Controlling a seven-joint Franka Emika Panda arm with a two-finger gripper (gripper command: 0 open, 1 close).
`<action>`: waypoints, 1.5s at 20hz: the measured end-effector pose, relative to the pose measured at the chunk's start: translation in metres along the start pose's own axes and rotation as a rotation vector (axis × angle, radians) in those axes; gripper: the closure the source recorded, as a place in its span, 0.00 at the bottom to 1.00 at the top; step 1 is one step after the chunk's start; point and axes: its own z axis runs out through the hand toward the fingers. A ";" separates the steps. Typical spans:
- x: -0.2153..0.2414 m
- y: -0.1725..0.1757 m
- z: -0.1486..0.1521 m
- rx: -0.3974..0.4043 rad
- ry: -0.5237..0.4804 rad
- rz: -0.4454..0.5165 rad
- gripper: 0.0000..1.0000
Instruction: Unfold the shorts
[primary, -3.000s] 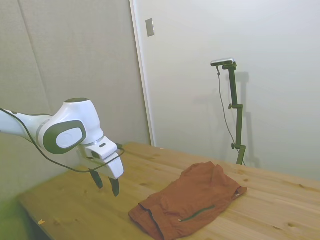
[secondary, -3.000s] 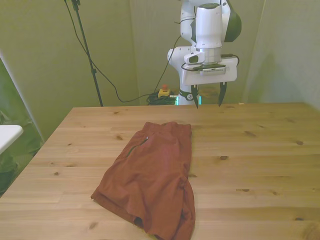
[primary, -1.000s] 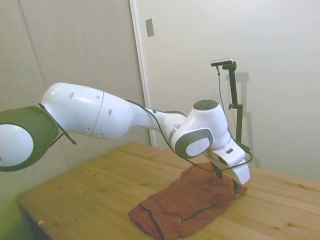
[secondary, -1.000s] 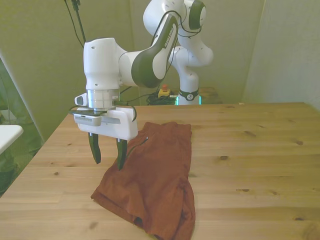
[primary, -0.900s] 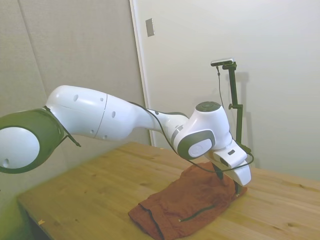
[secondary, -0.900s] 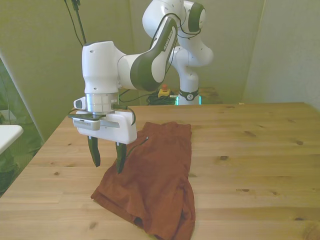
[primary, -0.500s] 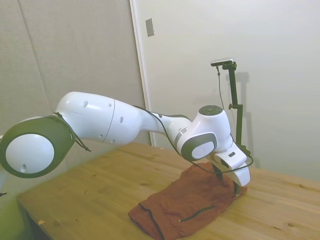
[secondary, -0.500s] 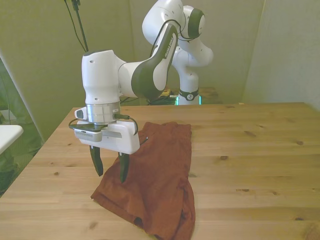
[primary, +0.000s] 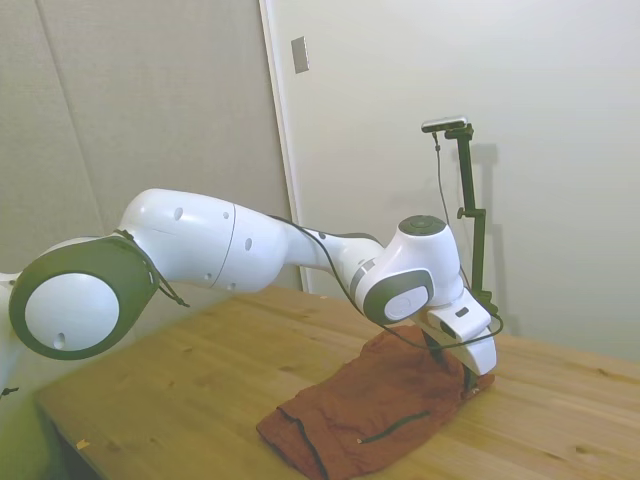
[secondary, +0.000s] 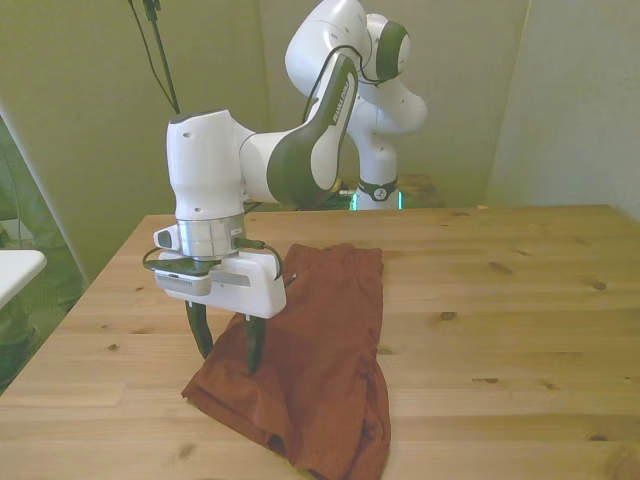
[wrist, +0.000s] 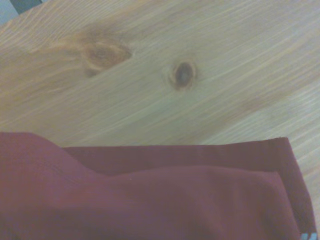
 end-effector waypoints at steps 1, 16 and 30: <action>0.000 0.000 0.001 -0.001 -0.001 0.000 1.00; 0.002 -0.001 0.011 -0.009 -0.010 -0.002 1.00; -0.016 -0.016 -0.037 0.044 -0.034 -0.080 1.00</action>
